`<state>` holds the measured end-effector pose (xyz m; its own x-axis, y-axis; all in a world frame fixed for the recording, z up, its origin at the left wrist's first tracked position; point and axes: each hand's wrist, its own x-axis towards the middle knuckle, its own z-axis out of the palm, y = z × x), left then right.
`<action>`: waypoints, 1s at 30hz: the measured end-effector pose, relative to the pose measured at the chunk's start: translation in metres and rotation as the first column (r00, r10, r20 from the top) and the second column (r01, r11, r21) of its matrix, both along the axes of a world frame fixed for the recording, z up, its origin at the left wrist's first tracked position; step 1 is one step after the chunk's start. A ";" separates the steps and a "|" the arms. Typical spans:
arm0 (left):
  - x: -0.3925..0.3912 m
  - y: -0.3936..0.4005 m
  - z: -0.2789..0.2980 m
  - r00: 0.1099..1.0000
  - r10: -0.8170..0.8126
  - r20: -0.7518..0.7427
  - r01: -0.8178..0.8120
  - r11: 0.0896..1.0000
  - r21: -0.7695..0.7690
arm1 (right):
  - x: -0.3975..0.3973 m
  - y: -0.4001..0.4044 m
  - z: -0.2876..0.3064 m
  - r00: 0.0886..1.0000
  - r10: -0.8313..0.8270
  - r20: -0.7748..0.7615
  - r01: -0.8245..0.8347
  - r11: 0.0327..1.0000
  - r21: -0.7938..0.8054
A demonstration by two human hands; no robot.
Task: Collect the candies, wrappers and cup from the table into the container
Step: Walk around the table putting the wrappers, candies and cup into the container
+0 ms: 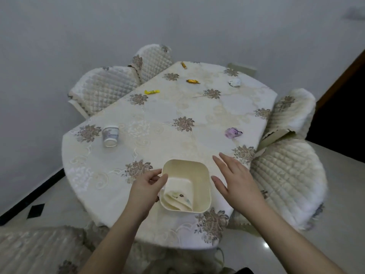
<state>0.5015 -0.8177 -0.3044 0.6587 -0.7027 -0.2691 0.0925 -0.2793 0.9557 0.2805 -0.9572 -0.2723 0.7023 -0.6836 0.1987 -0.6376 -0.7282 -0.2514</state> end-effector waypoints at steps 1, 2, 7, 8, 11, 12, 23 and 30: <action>-0.005 -0.006 0.000 1.000 -0.024 0.004 0.024 1.000 0.002 | -0.009 0.000 -0.002 0.999 -0.033 -0.010 0.033 0.999 -0.015; -0.010 -0.013 0.001 0.999 -0.045 0.004 0.045 0.999 0.004 | -0.019 0.000 -0.003 0.998 -0.065 -0.020 0.065 0.998 -0.022; -0.043 -0.040 0.008 0.989 -0.145 -0.015 0.145 0.989 -0.010 | -0.066 -0.005 -0.002 0.981 -0.192 -0.040 0.192 0.981 -0.012; -0.050 -0.045 0.010 0.986 -0.164 -0.015 0.164 0.987 -0.009 | -0.075 -0.006 0.000 0.976 -0.214 -0.036 0.214 0.977 -0.015; -0.075 -0.060 0.016 0.975 -0.223 0.008 0.223 0.975 0.010 | -0.104 -0.010 0.004 0.955 -0.297 -0.016 0.297 0.955 -0.007; -0.084 -0.066 0.018 0.971 -0.240 0.012 0.239 0.971 0.013 | -0.114 -0.011 0.005 0.945 -0.326 -0.011 0.326 0.945 0.008; -0.215 -0.129 0.053 0.940 -0.319 0.122 0.327 0.944 -0.045 | -0.270 -0.029 0.014 0.876 -0.483 -0.012 0.483 0.875 0.023; -0.306 -0.154 0.063 0.912 -0.372 0.174 0.391 0.916 -0.087 | -0.367 -0.036 0.021 0.845 -0.534 -0.034 0.535 0.845 0.013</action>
